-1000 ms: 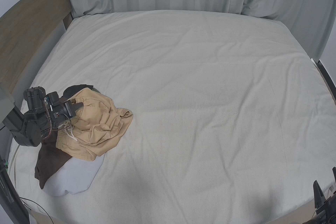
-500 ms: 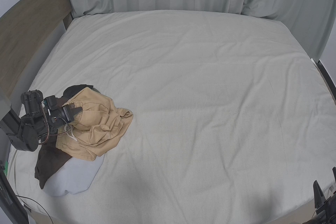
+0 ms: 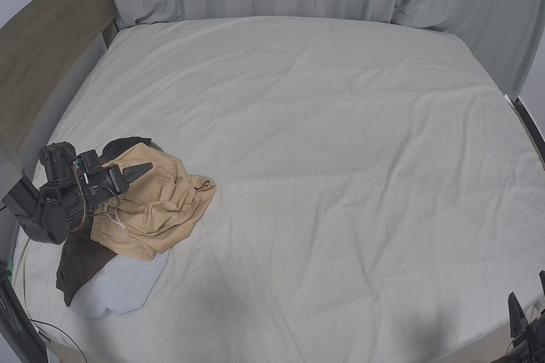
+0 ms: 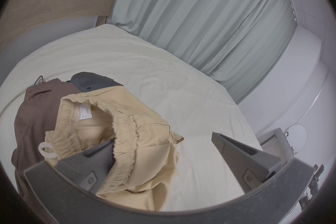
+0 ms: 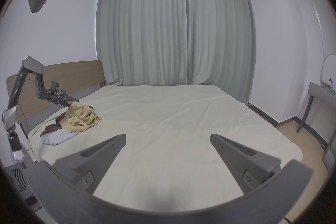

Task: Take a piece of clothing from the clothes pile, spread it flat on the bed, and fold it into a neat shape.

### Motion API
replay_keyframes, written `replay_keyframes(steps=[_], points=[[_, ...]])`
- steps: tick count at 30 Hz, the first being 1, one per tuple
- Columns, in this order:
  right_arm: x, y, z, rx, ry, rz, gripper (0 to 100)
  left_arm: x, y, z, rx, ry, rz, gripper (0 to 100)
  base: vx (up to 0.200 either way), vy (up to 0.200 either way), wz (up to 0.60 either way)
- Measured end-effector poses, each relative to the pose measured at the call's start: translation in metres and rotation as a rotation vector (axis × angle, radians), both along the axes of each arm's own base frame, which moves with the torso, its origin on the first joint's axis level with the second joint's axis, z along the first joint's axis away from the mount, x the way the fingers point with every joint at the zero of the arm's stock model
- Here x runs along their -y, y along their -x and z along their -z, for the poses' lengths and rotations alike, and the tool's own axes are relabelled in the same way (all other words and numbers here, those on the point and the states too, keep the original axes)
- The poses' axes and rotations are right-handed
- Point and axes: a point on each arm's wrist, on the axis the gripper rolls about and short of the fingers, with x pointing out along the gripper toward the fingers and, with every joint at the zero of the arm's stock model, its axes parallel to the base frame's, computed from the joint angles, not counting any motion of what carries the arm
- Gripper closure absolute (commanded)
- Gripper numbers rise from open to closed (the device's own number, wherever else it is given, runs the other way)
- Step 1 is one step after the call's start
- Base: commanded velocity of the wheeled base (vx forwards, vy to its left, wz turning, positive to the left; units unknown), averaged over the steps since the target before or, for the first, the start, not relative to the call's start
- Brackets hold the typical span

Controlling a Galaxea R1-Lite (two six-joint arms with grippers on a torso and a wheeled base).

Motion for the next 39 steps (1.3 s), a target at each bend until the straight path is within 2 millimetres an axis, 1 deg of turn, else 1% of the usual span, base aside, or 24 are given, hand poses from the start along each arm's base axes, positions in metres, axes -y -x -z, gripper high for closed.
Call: replay_keyframes(steps=[12,16,20,27,33,39], points=[[0.000,0.000,0.000,0.000,-0.002,0.000,0,0.000,0.000,0.006,-0.017,0.003,0.002,100,0.000,0.000,0.00],[0.000,0.000,0.000,0.000,-0.001,0.000,0,0.002,0.005,0.006,-0.027,0.010,0.006,100,0.000,0.000,0.00],[0.000,0.000,0.000,0.000,-0.002,0.000,0,0.004,0.012,0.001,-0.025,0.026,0.009,100,0.000,0.000,0.00],[0.000,0.000,0.000,0.000,-0.002,0.000,0,0.008,0.038,-0.015,-0.004,0.050,0.019,100,0.000,0.000,0.00],[0.000,0.000,0.000,0.000,-0.002,0.001,0,0.019,0.066,-0.027,0.020,0.056,0.062,100,0.000,0.000,0.00],[0.000,0.000,0.000,0.000,-0.002,0.001,0,0.029,0.085,-0.035,0.038,0.056,0.094,100,0.000,0.000,0.00]])
